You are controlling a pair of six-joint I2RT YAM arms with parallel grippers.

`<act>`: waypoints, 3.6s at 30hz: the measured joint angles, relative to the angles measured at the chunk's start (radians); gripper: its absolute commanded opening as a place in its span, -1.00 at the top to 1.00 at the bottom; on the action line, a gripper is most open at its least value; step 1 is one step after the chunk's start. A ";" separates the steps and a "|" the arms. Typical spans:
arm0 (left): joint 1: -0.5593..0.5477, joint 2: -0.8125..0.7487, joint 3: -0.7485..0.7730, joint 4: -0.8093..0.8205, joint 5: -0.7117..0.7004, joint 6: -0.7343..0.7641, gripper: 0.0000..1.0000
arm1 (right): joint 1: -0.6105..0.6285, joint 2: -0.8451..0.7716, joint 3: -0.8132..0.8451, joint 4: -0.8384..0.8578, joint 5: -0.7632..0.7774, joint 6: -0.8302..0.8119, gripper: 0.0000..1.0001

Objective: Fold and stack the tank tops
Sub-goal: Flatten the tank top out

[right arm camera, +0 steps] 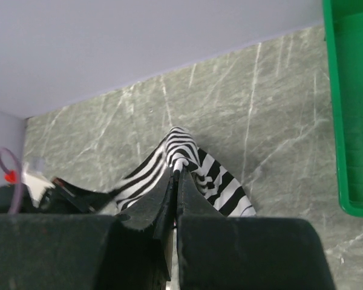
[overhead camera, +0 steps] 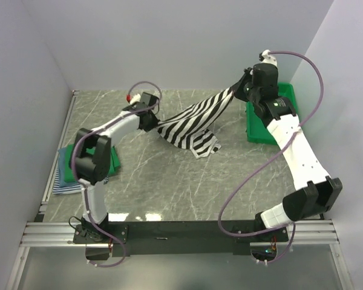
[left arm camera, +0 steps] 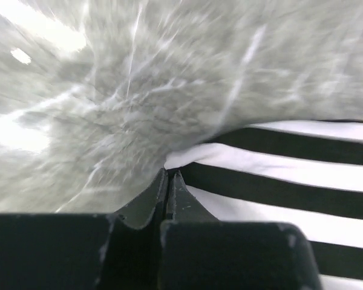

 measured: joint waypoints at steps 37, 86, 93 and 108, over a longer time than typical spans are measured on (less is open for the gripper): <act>0.240 -0.016 0.068 -0.059 0.364 0.261 -0.02 | -0.081 0.450 -0.145 -0.034 -0.083 0.010 1.00; 0.142 -0.248 -0.491 0.364 0.467 0.011 0.39 | -0.091 0.410 -0.208 0.048 -0.140 0.026 1.00; 0.142 -0.267 -0.502 0.365 0.470 0.011 0.55 | -0.091 0.410 -0.208 0.049 -0.140 0.026 1.00; 0.155 -0.302 -0.468 0.270 0.470 0.042 0.99 | -0.124 0.303 -0.236 0.064 -0.206 0.039 1.00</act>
